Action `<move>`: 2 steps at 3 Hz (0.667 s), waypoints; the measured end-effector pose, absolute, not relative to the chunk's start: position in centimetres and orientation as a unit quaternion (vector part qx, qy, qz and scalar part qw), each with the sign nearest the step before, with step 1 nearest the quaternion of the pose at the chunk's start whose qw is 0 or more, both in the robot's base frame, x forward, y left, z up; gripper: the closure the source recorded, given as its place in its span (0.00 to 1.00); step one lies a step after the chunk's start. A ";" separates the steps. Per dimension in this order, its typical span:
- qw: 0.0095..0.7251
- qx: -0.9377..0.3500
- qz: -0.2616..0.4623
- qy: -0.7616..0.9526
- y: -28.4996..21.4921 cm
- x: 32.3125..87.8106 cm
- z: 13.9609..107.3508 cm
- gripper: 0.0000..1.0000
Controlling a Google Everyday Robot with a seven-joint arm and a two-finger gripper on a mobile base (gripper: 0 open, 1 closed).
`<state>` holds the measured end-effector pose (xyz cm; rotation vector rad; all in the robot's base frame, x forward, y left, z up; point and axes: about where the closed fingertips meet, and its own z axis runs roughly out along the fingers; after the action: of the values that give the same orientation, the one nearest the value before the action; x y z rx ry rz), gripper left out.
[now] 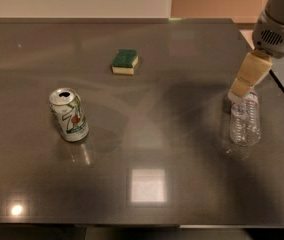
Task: Place water bottle upright
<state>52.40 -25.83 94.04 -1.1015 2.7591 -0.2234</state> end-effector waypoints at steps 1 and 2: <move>0.068 -0.281 -0.091 0.953 -26.7 53.3 92.8 0.00; 0.066 -0.198 -0.082 0.975 -26.8 53.6 91.4 0.00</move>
Offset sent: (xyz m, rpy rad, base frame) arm 0.0046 -0.0094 -0.0449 0.0719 0.0307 -0.7183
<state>53.56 -26.77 91.40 -0.5968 2.9389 -0.2484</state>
